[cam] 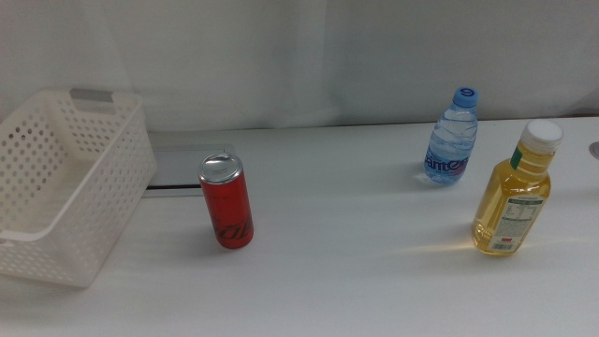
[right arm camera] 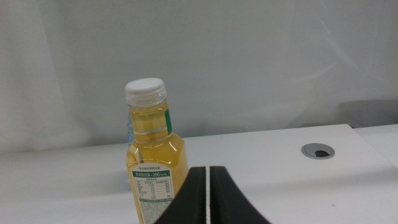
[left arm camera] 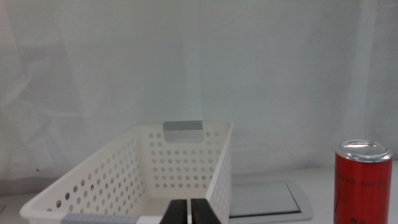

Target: Use arms to grab the bottles and put them into the dustbin to the left of the table.

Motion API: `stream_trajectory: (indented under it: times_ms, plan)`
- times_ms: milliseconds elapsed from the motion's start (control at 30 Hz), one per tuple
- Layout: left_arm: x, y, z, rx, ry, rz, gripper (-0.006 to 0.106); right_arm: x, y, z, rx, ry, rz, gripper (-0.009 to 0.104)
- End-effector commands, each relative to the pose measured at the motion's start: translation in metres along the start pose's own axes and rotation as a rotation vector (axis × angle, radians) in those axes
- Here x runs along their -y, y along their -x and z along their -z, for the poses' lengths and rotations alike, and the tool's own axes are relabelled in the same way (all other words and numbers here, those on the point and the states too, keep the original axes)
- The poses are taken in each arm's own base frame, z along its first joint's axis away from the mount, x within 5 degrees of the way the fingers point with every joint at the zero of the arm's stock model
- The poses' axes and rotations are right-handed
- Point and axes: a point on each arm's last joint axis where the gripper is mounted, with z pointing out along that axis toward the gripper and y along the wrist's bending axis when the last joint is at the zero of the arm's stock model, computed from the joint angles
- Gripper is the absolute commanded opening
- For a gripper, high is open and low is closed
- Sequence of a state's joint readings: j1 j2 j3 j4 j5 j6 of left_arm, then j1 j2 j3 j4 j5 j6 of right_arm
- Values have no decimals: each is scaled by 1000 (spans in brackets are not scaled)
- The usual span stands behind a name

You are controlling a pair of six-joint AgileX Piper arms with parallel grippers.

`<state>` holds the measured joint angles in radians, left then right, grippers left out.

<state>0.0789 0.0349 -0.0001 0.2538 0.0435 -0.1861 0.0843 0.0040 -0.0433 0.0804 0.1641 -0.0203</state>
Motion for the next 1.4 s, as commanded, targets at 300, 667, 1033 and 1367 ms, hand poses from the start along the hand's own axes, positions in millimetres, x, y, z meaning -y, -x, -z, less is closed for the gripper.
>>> stream_trajectory:
  times_ms: [300,667,1033,1367]
  plan:
    - [2,-5,-1,43,-16,84,-3,0,1,3,49,-4,22,-3]
    - [2,-5,-1,38,-17,163,13,0,4,3,86,0,-21,41]
    - [2,-6,-1,31,-18,345,93,0,6,3,99,0,-29,103]
    - [-2,35,1,72,-5,309,93,0,6,3,100,0,-29,103]
